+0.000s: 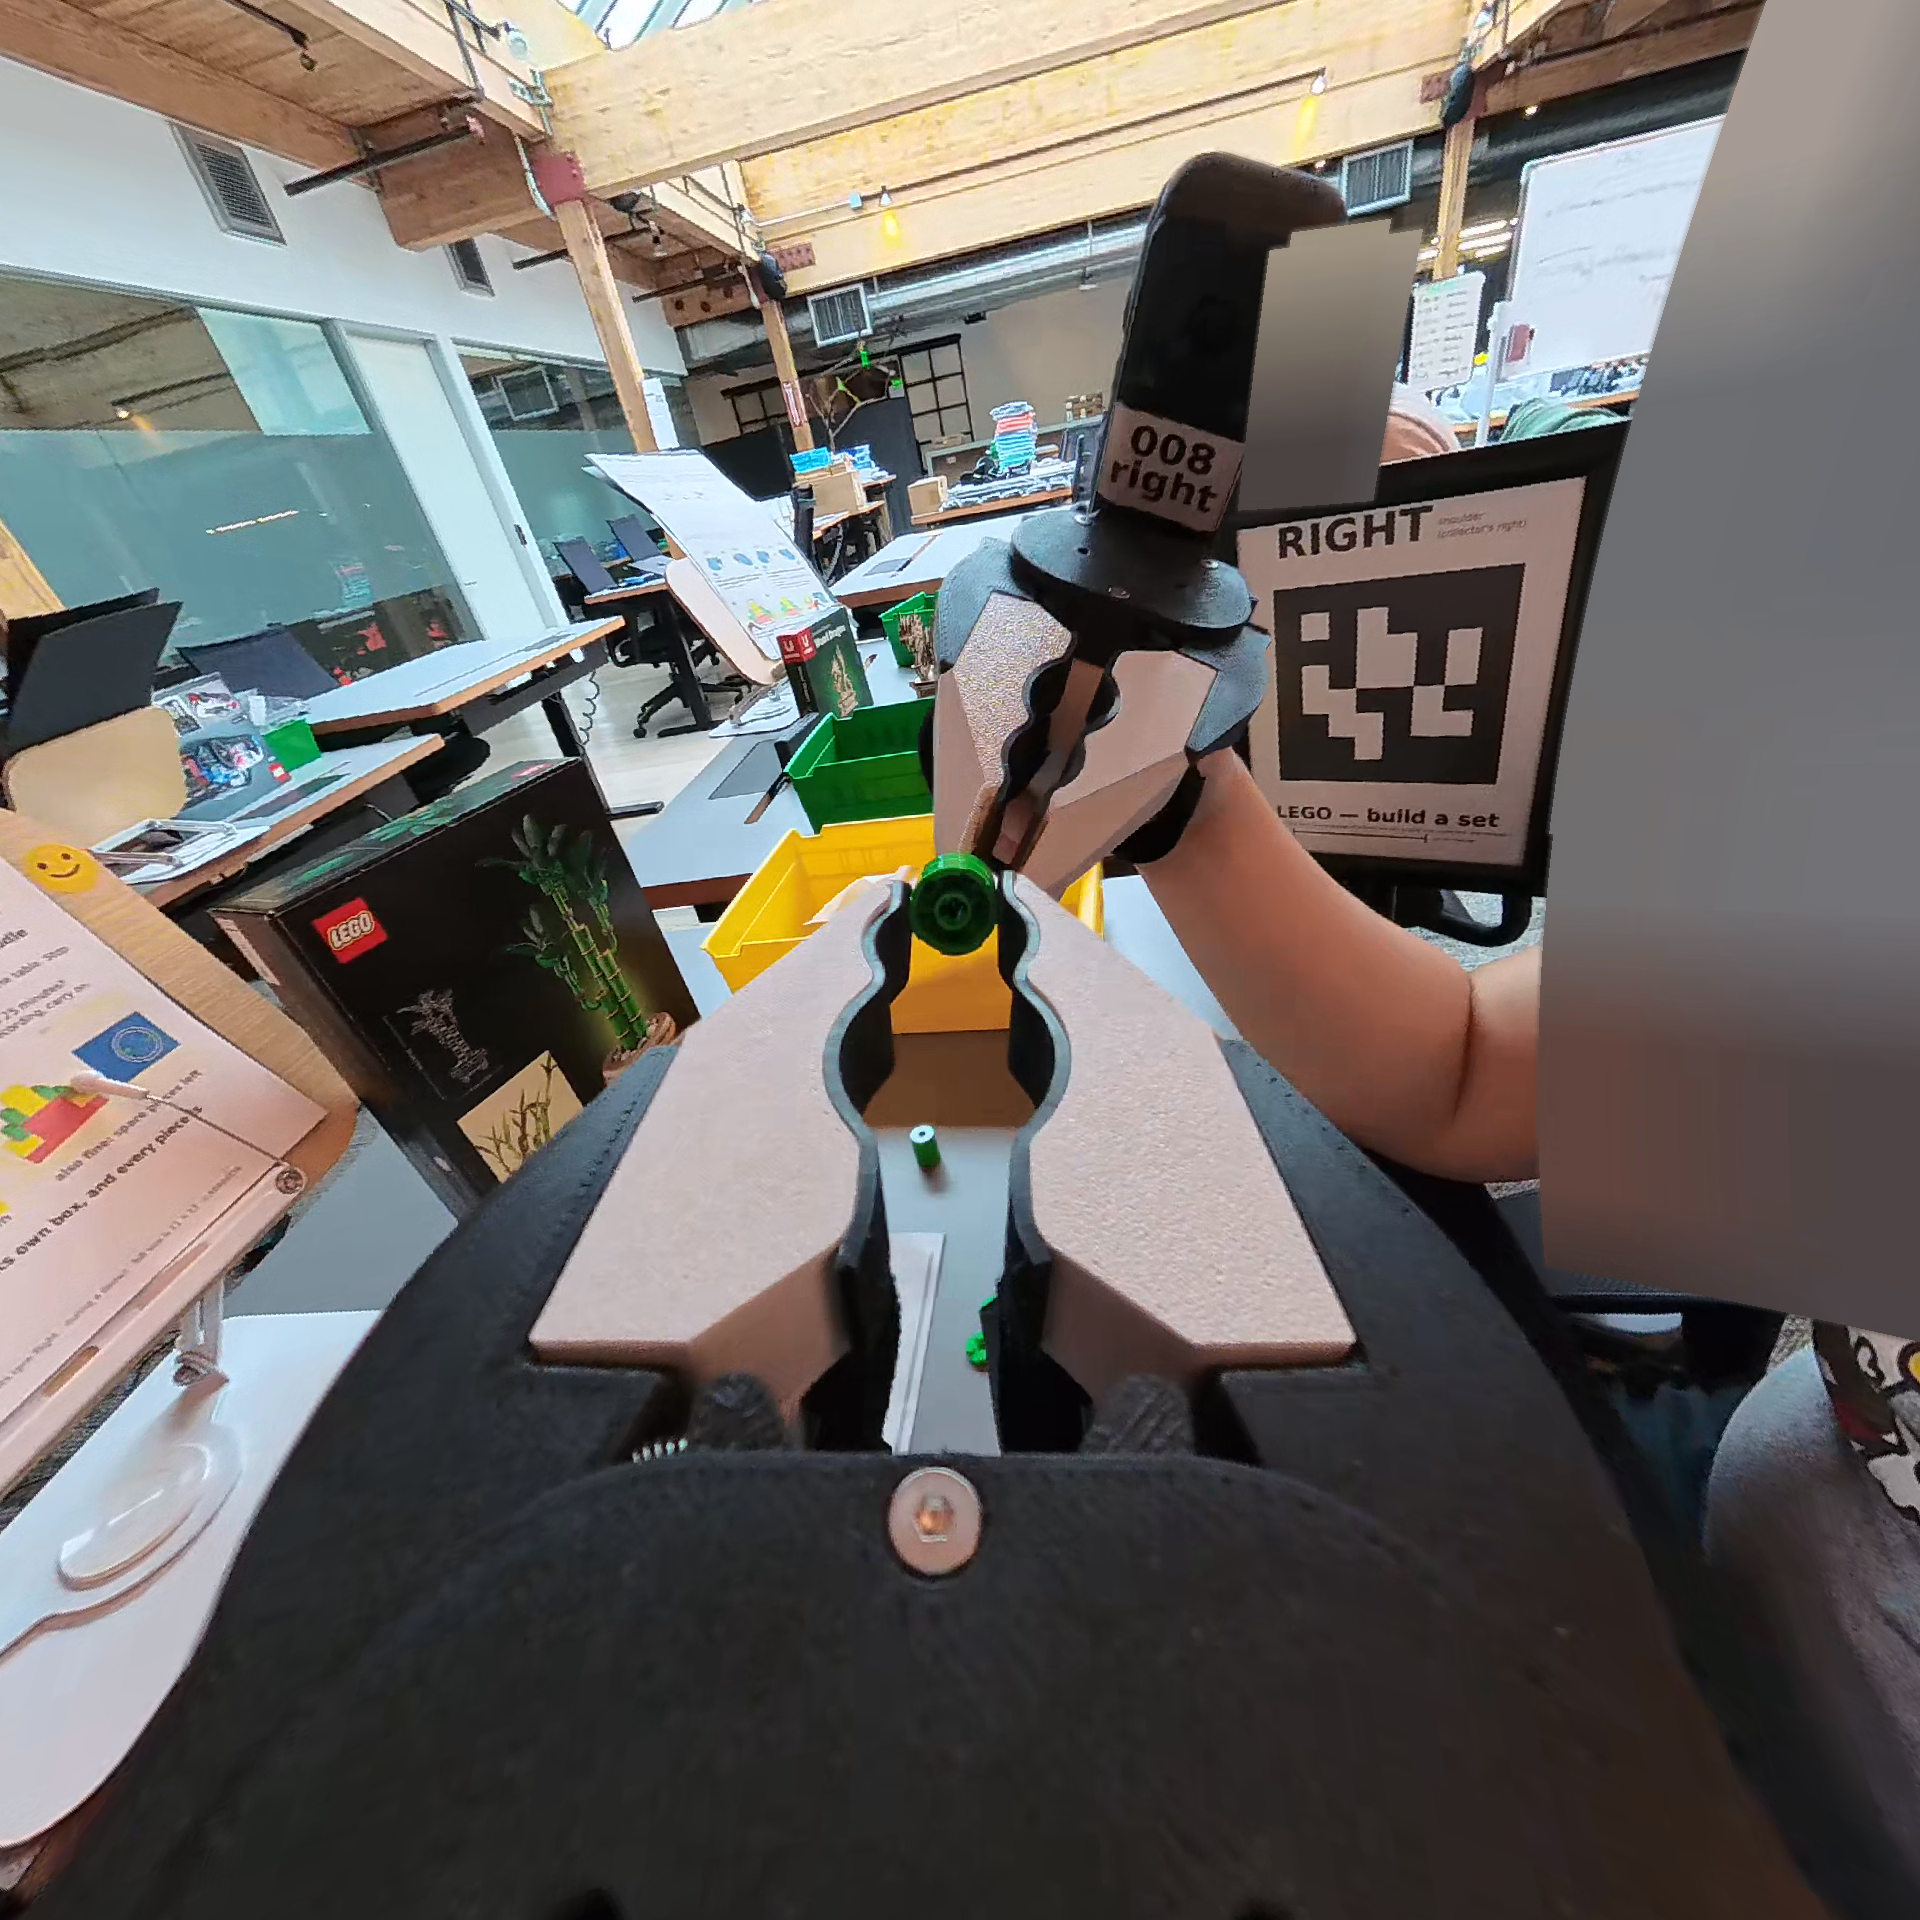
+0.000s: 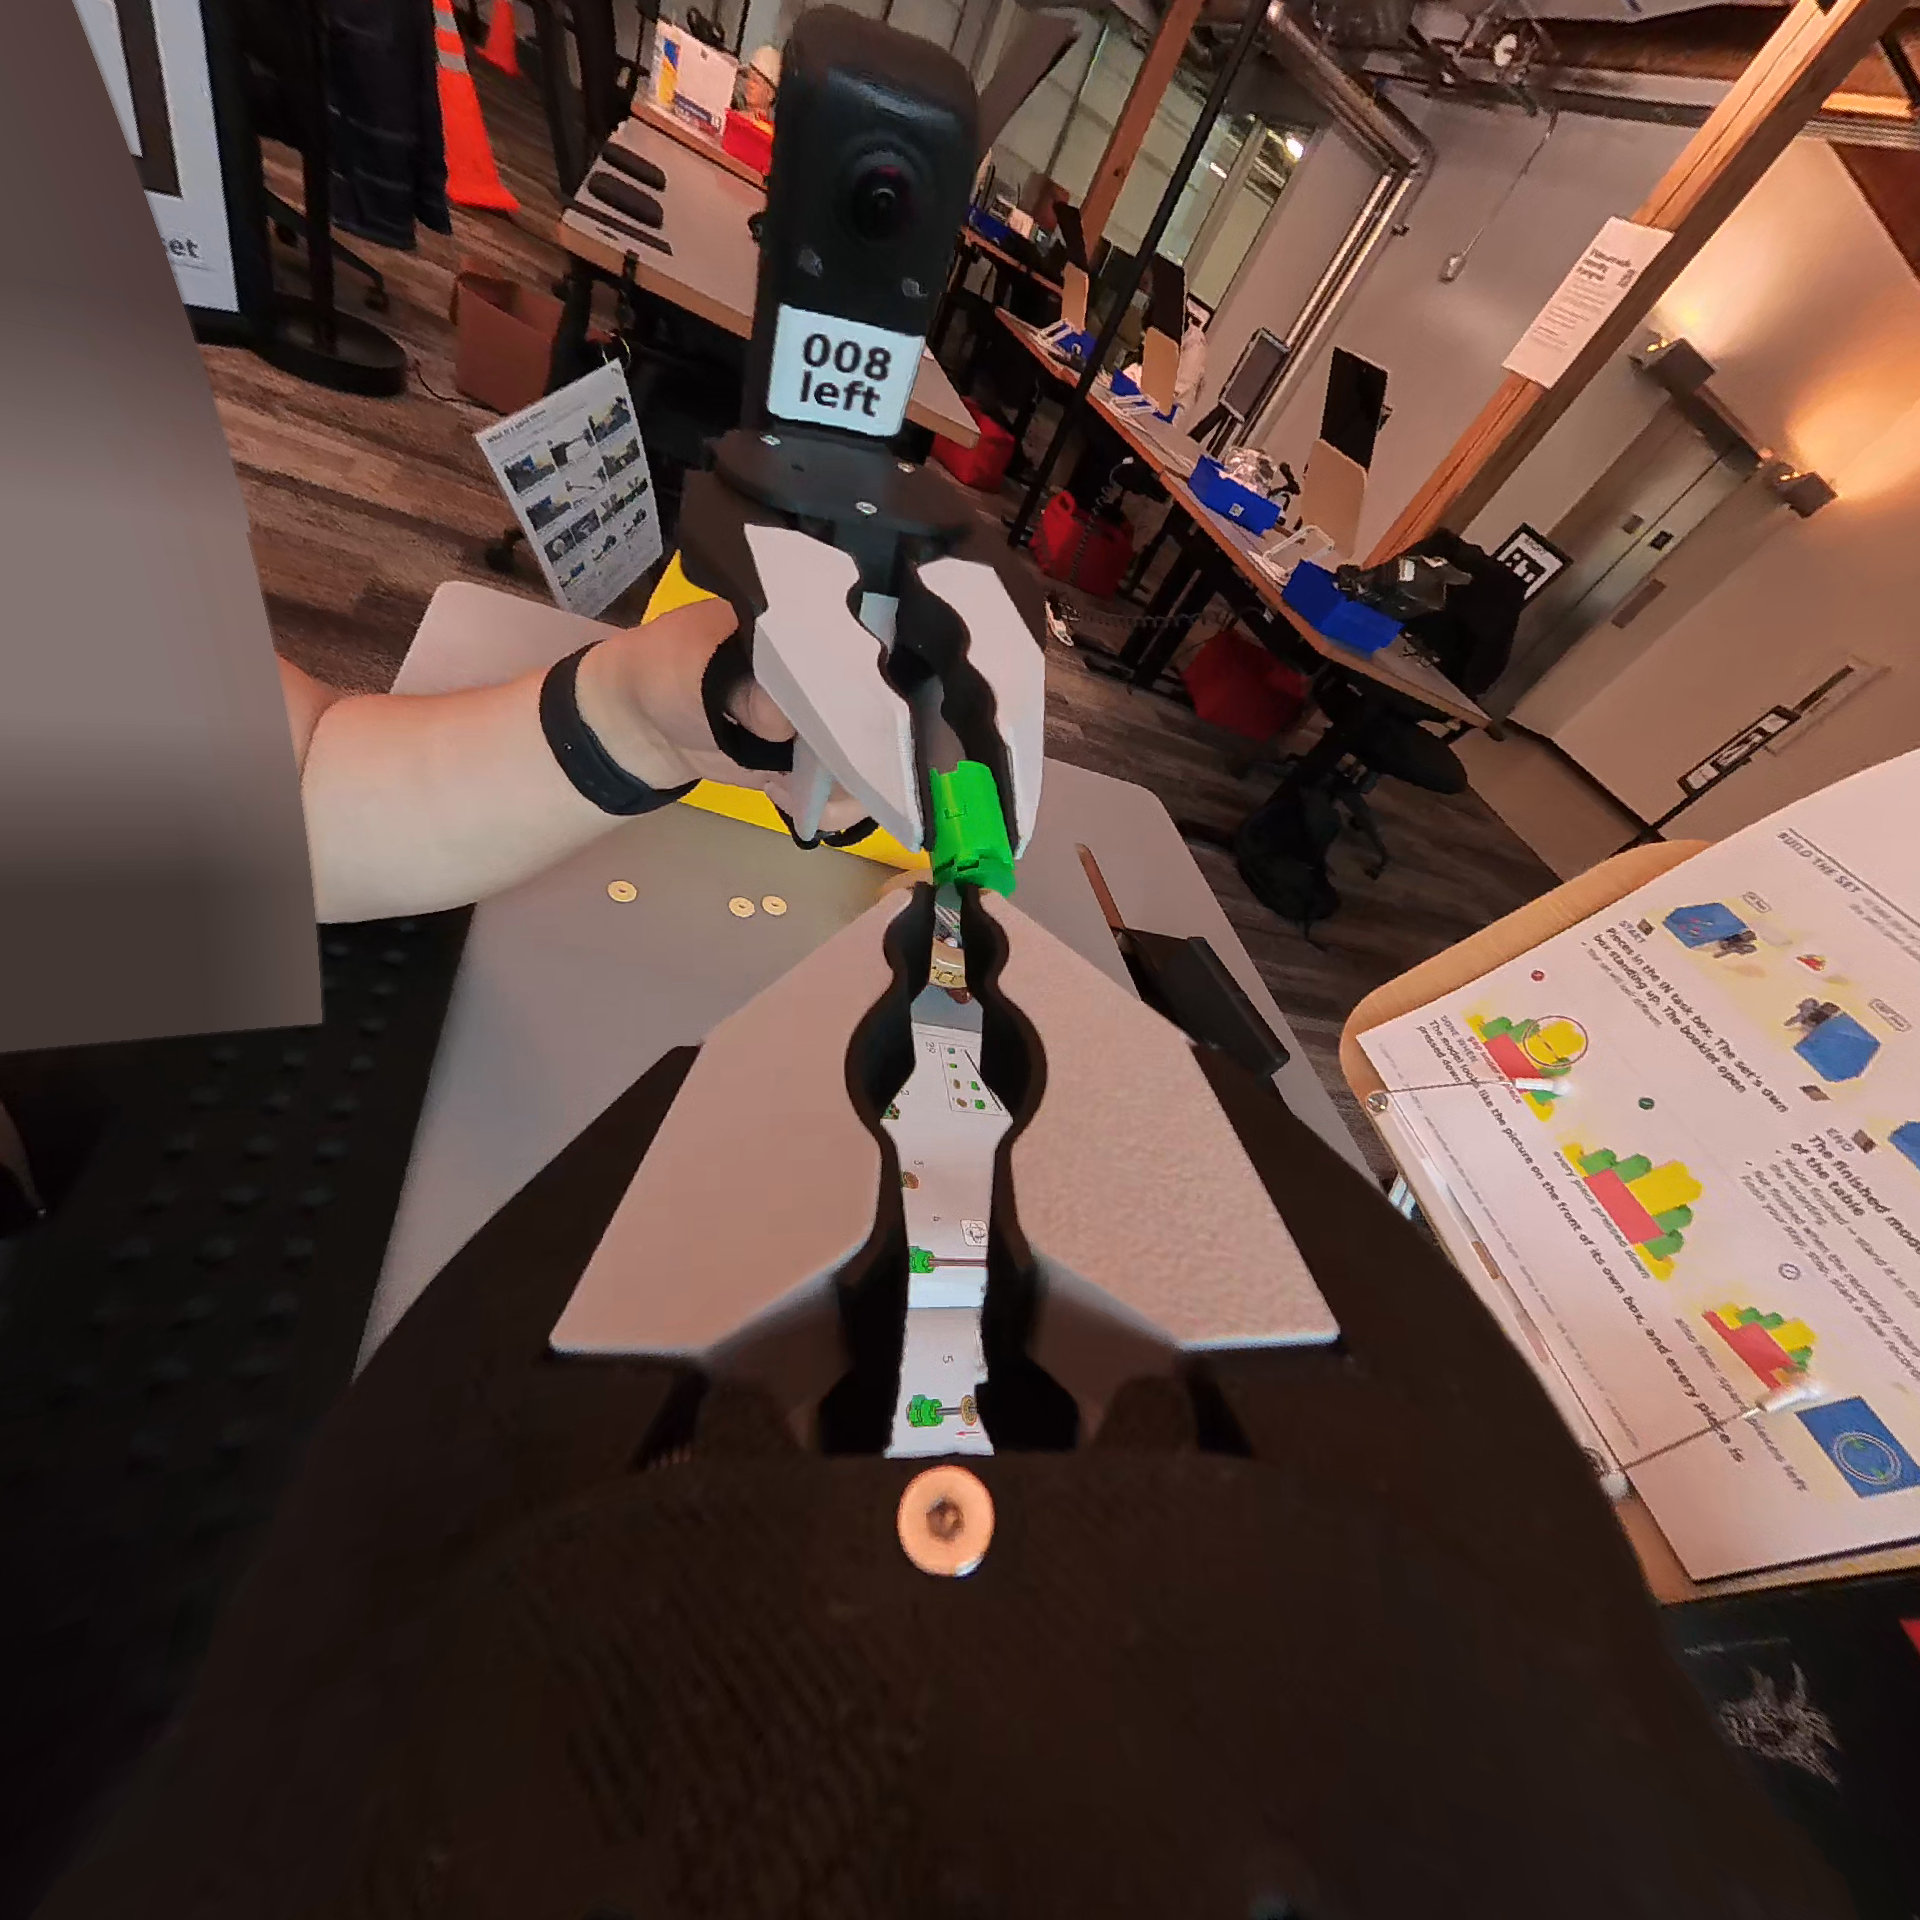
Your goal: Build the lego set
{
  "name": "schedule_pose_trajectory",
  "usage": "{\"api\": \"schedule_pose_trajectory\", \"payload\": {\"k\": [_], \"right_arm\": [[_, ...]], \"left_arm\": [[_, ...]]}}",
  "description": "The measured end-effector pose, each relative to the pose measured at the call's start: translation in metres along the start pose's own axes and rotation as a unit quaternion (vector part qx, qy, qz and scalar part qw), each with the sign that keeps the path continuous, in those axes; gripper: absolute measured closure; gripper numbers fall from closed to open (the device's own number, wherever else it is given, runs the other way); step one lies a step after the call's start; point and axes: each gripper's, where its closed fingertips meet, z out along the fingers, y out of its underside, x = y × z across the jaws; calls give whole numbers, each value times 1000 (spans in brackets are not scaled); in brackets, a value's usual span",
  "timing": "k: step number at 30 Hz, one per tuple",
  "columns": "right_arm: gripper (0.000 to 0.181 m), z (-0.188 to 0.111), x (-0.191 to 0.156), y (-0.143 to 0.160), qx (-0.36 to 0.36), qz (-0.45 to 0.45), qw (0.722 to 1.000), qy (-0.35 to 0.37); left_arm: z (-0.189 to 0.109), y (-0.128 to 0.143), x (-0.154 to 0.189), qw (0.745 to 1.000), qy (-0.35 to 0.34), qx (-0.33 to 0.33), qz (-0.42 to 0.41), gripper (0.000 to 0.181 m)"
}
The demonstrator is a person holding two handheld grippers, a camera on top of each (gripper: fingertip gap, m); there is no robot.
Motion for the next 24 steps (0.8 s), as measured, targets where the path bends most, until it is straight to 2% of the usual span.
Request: {"api": "schedule_pose_trajectory", "payload": {"k": [1, 7, 15, 19, 24], "right_arm": [[178, 0, 0, -1, 0, 0, 1000, 0], [179, -1, 1, 1, -24, -36, 999, 27], [180, -1, 7, 2, -37, -38, 997, 54], [180, 0, 7, 10, -70, -67, 993, 67], [180, 0, 0, 10, -71, -88, 992, 52]], "left_arm": [[0, 0, 0, 1000, 1, 0, -1, 169], [1, 1, 0, 1000, -5, -5, -8, 169], [5, 1, -5, 1000, -29, 5, -2, 169], [6, 7, -5, 998, -42, -23, 28, 169], [5, 9, 2, 999, -18, -28, 27, 169]]}}
